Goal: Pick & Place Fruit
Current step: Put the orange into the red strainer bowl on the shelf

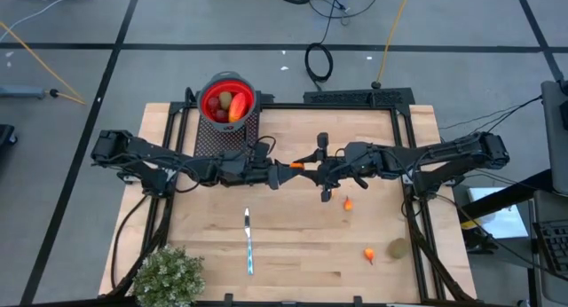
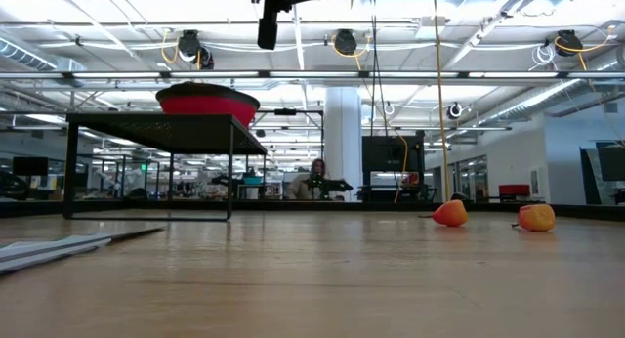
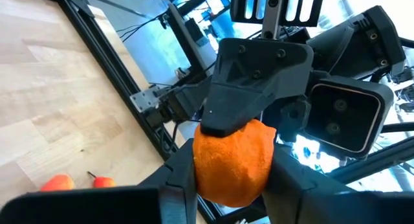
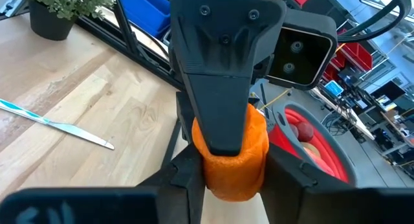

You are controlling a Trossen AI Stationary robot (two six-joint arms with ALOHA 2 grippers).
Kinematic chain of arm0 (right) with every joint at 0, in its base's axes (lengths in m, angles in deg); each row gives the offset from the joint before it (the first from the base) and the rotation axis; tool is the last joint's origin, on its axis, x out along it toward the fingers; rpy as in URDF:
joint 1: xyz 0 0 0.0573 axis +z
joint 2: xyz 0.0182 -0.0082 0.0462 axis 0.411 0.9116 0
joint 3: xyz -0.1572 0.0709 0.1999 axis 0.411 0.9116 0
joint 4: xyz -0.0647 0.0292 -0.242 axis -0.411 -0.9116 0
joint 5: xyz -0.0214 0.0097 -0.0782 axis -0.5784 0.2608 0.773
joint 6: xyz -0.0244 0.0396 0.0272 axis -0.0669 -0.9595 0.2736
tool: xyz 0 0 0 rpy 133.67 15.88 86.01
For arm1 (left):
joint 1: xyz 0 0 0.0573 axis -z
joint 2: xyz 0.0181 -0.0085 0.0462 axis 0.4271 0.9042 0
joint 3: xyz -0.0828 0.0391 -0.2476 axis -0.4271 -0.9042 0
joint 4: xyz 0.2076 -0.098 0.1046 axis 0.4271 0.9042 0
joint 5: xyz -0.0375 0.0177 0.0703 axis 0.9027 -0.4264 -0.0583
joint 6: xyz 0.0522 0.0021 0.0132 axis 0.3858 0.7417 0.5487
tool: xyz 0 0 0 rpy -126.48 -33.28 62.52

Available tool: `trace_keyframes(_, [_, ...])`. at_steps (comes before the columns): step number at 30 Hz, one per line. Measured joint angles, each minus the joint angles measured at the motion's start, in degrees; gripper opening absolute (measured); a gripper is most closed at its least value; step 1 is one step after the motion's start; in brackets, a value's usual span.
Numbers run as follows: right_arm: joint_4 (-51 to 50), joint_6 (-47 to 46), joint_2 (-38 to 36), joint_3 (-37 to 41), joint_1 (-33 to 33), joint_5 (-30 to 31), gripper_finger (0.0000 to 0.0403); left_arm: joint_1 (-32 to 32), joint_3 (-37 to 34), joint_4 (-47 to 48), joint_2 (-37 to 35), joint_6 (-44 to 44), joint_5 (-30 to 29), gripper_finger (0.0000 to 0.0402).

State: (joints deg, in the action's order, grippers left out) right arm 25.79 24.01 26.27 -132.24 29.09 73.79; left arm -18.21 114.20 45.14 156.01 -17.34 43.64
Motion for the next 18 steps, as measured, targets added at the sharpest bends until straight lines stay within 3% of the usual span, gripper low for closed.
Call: trace_keyframes(18, [-5.74,-6.23,-0.53,0.02,0.11,-0.30,0.0220,-0.02,0.07,1.67,-0.11,-0.83,-0.31,0.0121])
